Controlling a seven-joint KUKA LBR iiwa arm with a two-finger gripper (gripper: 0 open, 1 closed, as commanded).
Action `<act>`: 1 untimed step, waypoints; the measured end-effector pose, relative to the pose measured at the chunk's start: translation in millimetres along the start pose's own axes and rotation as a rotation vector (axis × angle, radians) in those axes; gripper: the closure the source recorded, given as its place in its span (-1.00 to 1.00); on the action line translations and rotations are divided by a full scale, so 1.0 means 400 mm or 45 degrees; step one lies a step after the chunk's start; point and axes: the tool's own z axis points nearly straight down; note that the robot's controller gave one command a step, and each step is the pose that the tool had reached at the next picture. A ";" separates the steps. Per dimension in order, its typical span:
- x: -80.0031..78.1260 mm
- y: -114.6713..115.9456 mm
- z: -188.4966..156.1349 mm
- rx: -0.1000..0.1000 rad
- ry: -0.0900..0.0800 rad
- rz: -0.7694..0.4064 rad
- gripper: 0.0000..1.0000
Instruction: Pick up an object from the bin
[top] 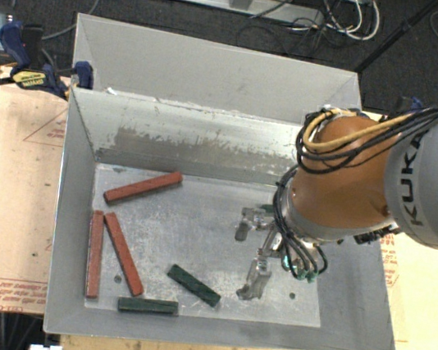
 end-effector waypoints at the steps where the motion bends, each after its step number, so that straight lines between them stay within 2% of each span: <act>1: 0.038 0.084 0.298 -0.002 -0.013 0.141 -1.00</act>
Offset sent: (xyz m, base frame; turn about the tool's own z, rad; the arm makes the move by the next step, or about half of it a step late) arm -0.0165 0.0319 -0.1159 0.1115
